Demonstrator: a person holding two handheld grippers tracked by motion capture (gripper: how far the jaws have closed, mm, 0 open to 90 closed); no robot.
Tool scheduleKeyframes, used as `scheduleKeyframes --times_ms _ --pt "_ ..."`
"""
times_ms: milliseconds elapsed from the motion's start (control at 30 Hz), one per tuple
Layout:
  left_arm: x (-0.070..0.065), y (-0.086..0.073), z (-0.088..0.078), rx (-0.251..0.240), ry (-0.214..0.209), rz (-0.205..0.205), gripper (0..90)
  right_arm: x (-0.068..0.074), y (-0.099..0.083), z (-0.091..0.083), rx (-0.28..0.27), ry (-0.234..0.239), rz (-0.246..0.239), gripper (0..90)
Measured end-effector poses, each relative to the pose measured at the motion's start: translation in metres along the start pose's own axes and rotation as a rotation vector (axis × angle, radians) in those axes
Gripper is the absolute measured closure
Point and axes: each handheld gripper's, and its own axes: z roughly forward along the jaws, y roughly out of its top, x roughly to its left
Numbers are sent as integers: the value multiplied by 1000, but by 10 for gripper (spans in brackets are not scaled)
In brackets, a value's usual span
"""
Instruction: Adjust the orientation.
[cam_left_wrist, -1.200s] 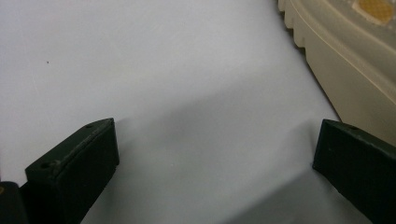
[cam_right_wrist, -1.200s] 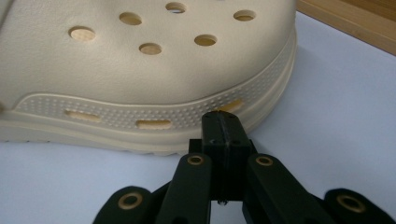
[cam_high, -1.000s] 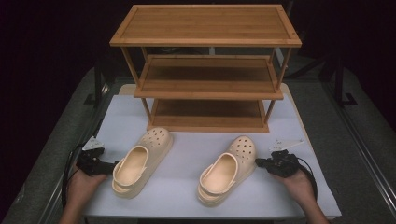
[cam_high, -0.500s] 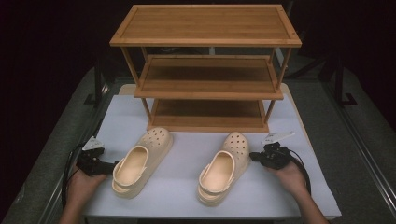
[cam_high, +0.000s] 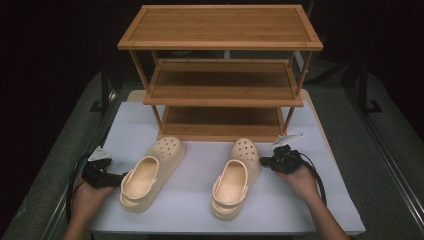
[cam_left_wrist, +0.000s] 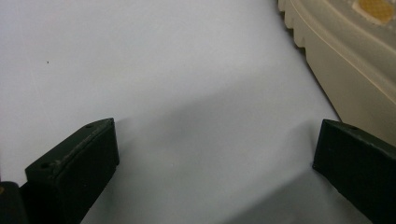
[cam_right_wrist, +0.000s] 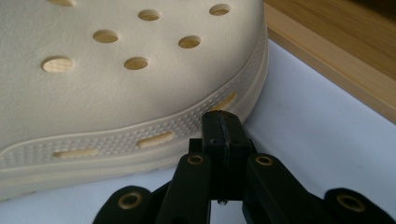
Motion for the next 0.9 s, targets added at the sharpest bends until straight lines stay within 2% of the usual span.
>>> scheduleKeyframes --times_ms 133,467,600,800,900 --pt "0 0 0 0 0 0 0 -1 3 5 -9 14 12 899" --pt "0 0 0 0 0 0 0 1 16 16 -1 18 -14 899" --pt "0 0 0 0 0 1 0 3 19 20 1 22 -9 899" --pt "0 0 0 0 -1 0 0 6 30 30 6 24 -48 899" --pt "0 0 0 -1 0 0 0 7 33 33 5 29 -49 898"
